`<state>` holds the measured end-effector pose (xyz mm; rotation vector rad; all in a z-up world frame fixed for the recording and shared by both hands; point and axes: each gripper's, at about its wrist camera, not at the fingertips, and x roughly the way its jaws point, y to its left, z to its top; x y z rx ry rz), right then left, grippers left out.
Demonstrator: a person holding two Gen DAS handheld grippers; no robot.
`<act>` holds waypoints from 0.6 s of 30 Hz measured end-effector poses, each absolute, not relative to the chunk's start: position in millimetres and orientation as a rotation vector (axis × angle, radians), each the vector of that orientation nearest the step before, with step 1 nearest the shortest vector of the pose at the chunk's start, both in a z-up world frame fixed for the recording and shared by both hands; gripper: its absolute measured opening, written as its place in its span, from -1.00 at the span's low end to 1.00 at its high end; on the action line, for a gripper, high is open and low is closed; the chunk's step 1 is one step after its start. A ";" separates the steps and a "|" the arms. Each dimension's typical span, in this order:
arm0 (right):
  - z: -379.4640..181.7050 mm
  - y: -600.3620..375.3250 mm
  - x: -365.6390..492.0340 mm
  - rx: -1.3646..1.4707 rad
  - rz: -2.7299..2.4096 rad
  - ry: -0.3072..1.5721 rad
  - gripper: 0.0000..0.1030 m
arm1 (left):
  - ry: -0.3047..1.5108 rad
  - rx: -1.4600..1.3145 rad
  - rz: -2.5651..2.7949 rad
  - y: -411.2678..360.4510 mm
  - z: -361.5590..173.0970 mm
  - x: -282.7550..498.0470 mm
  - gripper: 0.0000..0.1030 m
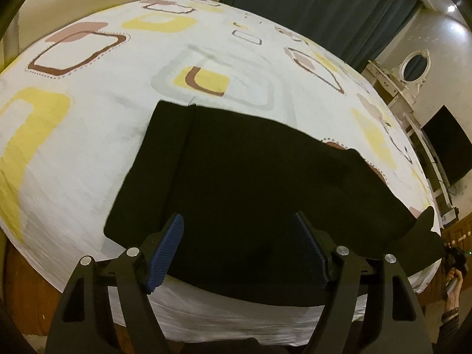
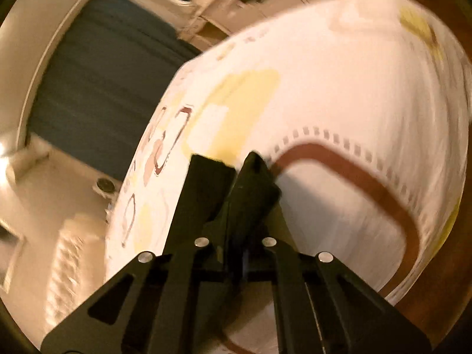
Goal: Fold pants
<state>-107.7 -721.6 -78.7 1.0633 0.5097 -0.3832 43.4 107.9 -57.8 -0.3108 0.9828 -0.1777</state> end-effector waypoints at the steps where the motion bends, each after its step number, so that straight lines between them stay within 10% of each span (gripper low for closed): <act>1: -86.7 -723.8 -110.3 1.047 -0.401 0.538 -0.90 | 0.985 -0.311 -0.176 107.1 -59.1 43.4 0.46; 9: -148.3 -736.2 -134.4 1.248 -0.366 0.497 -0.89 | 0.993 -0.286 -0.169 100.0 -64.2 44.7 0.53; 18: -94.2 -737.3 -144.1 1.137 -0.588 0.398 -0.39 | 0.993 -0.261 -0.179 95.9 -67.9 45.7 0.59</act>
